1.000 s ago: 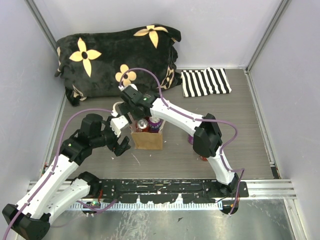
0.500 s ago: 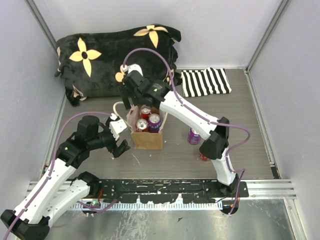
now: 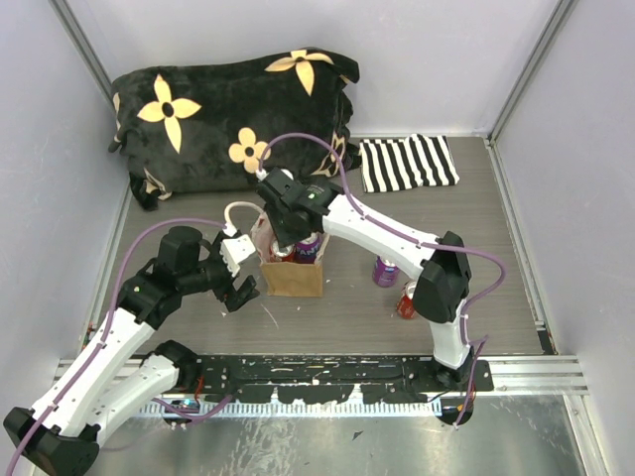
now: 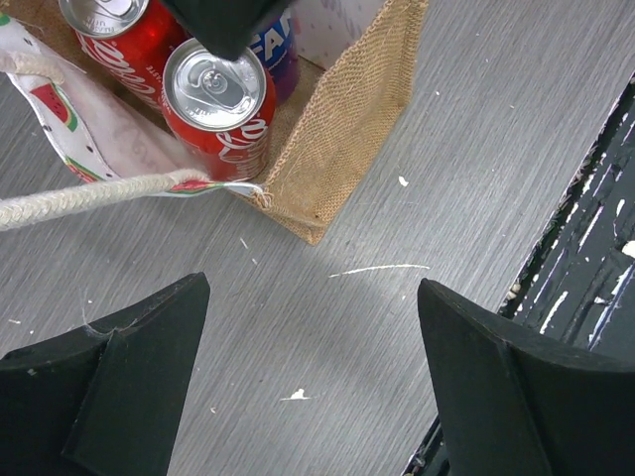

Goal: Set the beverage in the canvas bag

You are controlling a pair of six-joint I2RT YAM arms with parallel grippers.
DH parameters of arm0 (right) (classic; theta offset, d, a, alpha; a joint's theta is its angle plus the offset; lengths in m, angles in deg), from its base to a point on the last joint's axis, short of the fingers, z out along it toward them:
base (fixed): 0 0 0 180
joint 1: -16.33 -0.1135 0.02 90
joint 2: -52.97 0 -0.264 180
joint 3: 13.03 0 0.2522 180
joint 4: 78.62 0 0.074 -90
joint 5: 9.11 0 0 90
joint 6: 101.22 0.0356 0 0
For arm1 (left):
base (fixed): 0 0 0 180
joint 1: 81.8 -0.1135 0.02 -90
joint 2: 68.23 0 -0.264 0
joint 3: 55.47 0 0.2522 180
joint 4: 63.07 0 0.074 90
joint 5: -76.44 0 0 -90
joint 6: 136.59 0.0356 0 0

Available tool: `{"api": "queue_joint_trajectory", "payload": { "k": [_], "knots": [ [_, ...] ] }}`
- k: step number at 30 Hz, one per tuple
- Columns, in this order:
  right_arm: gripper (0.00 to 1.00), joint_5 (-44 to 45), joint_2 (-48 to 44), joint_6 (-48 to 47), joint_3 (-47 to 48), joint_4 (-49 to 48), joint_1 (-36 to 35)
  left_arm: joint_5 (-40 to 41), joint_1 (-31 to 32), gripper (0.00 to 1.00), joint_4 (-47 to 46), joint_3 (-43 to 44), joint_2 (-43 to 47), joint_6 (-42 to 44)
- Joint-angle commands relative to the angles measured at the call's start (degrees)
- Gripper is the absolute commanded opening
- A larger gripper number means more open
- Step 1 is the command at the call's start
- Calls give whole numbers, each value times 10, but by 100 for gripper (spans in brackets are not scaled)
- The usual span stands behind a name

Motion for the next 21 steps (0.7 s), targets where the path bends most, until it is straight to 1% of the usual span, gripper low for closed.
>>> {"api": "queue_joint_trajectory", "payload": {
  "k": [1,7,16,21],
  "knots": [
    [32,-34,-16,24,-12,-36,-17,-3,1,93,11,15,7,-6],
    [32,-28,2,24,-35,-68,-20,0,1,93,19,13,14,-6],
    [32,-6,61,2,-22,-99,-9,2,1,93,23,13,21,-11],
    [32,2,74,-1,-22,-120,7,4,1,93,35,11,32,-11]
  ]
}}
